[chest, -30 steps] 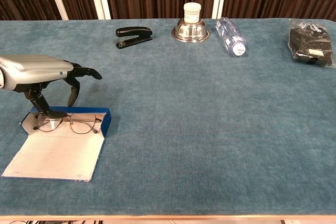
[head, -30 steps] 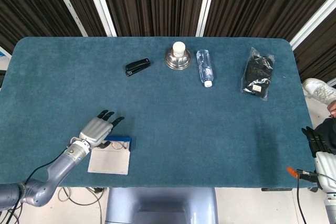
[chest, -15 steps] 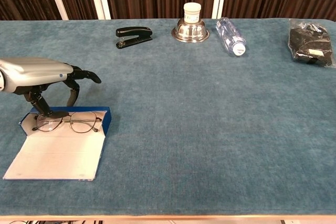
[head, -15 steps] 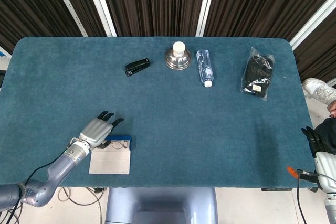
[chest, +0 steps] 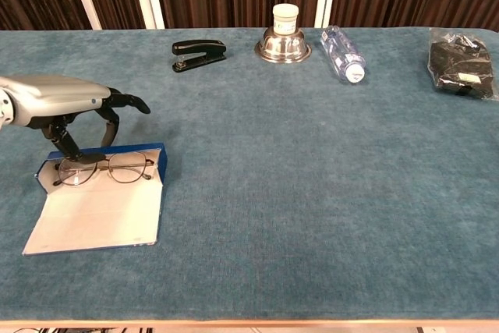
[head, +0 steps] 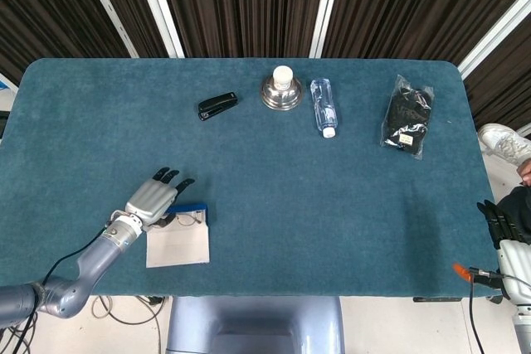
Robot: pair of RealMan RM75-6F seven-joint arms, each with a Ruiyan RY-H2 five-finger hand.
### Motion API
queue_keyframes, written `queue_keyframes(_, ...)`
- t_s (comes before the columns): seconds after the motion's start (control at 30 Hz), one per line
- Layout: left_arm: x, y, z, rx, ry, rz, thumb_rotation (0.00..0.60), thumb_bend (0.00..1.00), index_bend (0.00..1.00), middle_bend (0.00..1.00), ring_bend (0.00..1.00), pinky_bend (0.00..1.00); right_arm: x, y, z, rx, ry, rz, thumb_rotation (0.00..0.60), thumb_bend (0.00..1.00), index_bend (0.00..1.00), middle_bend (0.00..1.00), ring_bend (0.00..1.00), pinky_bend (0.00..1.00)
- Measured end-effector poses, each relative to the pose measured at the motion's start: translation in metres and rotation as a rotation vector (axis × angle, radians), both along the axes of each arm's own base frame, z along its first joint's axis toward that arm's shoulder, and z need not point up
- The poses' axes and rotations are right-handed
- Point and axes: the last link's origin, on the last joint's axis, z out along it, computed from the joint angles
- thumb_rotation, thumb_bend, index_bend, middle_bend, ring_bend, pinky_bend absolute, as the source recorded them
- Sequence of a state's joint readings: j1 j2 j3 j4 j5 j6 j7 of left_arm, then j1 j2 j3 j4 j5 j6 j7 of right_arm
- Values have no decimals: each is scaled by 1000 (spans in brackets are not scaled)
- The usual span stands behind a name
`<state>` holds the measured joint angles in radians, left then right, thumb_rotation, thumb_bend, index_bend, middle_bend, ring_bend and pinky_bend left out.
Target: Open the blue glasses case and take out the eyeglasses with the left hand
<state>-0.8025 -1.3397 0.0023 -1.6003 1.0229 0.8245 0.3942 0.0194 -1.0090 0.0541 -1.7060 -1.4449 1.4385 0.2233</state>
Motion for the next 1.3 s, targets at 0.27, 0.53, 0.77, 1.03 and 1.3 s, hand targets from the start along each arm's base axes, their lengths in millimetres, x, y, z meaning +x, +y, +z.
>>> queue_keyframes(0.27,2,22,0,40,22,-10,600,369,105,508,41,36,0,0,0,0,2,0,600,201,0,0,0,199)
queue_keyframes(0.53,10,40,-4,60,44,-36,600,369,106,508,41,36,0,0,0,-1,2,0,600,201,0,0,0,199)
queue_keyframes(0.77,16,52,-4,89,71,-73,600,369,112,510,51,36,0,0,0,0,-2,-2,600,201,0,0,0,199)
queue_keyframes(1.03,23,63,3,118,101,-126,600,369,113,510,52,36,-1,0,0,0,-2,-3,600,201,0,0,0,199)
queue_keyframes(1.3,25,71,5,135,139,-178,600,369,115,510,51,36,0,0,0,-1,-2,-4,600,201,0,0,0,199)
